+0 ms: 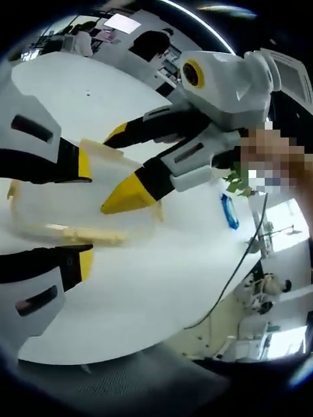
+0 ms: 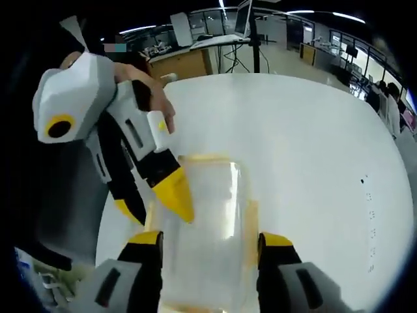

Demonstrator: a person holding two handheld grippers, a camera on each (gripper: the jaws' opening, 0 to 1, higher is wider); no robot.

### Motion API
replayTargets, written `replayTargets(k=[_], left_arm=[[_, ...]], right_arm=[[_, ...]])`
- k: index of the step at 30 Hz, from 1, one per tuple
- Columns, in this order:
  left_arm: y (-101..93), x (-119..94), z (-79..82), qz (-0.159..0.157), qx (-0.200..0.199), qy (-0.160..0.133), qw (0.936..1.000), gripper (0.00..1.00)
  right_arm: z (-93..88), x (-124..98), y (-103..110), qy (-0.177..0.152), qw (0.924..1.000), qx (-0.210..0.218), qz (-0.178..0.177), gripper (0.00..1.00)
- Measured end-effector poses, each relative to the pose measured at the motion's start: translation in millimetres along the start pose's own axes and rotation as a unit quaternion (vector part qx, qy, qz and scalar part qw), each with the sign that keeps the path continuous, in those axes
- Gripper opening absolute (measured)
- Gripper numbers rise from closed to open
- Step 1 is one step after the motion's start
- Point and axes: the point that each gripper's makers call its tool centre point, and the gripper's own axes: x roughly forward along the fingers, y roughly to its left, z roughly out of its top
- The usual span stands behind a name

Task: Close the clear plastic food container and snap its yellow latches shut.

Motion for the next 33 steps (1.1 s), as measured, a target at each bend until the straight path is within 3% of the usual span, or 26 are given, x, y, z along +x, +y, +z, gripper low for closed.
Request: replayTargets(k=[2, 19, 33], left_arm=[[-2.4, 0, 0.4, -0.001, 0.021, -0.001, 0.9998, 0.34], [-9.5, 1, -4.0, -0.006, 0.030, 0.034, 0.9990, 0.27], [-11.4, 0, 0.2, -0.011, 0.039, 0.025, 0.9989, 0.26]], right_arm=[[-0.5, 0, 1, 0.003, 1.0000, 0.003, 0.001, 0.57], [-2.4, 4, 12, 0.051, 0.9983, 0.026, 0.008, 0.51], [-2.3, 6, 9, 0.066, 0.9967, 0.038, 0.029, 0.46]])
